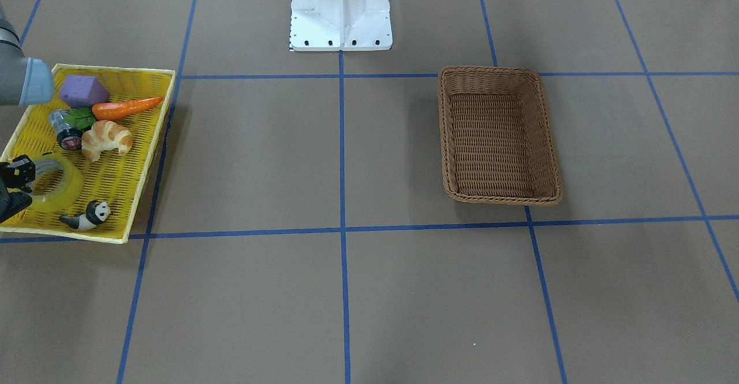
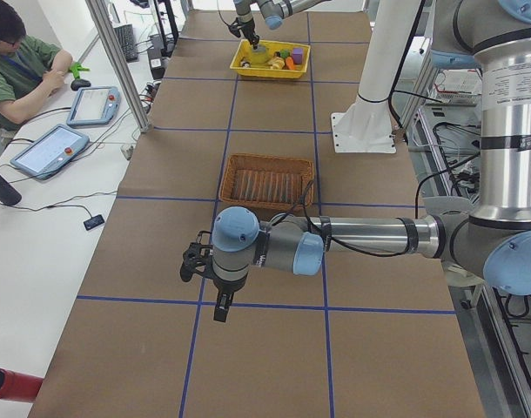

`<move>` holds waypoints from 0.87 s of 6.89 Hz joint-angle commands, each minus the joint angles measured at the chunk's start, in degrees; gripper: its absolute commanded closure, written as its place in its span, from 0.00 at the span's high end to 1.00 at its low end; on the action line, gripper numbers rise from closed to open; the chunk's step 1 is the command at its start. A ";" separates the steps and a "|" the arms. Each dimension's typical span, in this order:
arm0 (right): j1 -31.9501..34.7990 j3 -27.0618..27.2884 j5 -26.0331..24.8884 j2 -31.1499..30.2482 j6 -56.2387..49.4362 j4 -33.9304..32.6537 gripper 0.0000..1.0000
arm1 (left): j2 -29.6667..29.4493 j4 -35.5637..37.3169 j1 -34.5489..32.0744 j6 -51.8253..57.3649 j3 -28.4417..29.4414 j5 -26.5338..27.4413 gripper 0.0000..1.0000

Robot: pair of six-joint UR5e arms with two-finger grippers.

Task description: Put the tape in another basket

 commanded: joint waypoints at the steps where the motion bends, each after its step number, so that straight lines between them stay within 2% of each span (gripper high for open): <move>1: 0.38 4.28 1.12 -0.70 0.33 0.00 0.00 | 0.00 0.00 0.02 -0.07 0.00 0.00 0.98; 4: 4.95 8.43 11.03 -0.88 0.42 -0.09 0.00 | 0.00 0.00 0.02 -0.33 -0.35 0.00 0.98; 5: 5.74 9.22 15.06 -0.44 2.25 0.18 0.00 | -0.17 -0.61 0.02 -0.24 -0.87 0.00 0.98; 6: 5.66 12.54 16.14 0.52 9.23 0.35 0.00 | -0.18 -4.44 0.20 -0.50 -0.96 0.00 0.98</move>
